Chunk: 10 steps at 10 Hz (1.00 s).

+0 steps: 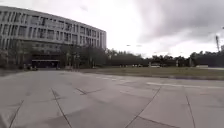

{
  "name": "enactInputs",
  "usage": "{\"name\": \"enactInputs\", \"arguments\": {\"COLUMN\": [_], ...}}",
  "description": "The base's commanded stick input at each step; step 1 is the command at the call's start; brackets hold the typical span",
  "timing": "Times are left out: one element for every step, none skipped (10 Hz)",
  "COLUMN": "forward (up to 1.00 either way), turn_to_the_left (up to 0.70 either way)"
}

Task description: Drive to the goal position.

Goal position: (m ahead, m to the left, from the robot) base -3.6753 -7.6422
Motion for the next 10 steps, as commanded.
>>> {"name": "enactInputs", "arguments": {"forward": [0.0, 0.0, 0.0, 0.0, 0.0, 0.0, 0.0, 0.0, 0.0, 0.0], "turn_to_the_left": [-0.7, -0.7, -0.7, -0.7, -0.7, -0.7, -0.7, -0.7, -0.7, -0.7]}}
